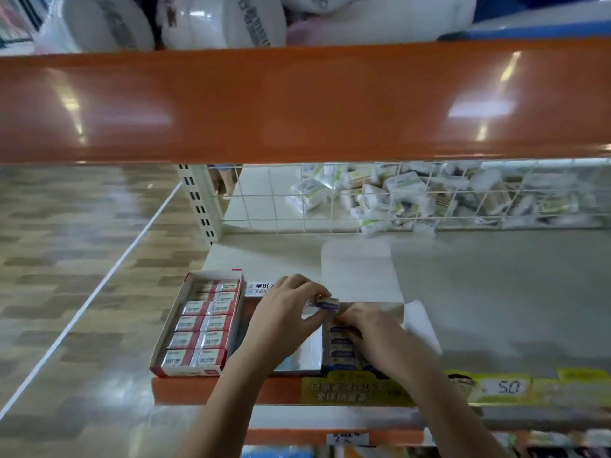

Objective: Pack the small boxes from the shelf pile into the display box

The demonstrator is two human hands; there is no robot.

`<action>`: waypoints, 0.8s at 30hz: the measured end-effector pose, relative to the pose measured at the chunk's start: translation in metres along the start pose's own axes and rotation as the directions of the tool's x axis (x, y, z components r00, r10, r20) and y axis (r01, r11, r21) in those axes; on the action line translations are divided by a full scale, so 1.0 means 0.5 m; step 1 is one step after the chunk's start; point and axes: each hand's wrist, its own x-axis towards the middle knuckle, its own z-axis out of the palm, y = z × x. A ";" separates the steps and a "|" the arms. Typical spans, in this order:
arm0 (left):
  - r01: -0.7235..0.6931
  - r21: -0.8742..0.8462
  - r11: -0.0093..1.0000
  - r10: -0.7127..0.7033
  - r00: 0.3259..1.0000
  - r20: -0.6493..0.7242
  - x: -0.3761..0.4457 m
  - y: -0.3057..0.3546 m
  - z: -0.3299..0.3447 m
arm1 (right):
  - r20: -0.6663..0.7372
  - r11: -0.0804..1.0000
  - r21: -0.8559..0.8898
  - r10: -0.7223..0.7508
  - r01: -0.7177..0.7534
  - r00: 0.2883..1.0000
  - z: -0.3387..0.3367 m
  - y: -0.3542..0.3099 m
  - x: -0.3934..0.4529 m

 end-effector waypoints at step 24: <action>-0.118 0.277 0.954 0.036 0.958 0.284 0.059 0.088 0.110 | -0.350 0.904 -0.074 0.372 -0.421 0.860 -0.093 0.104 -0.100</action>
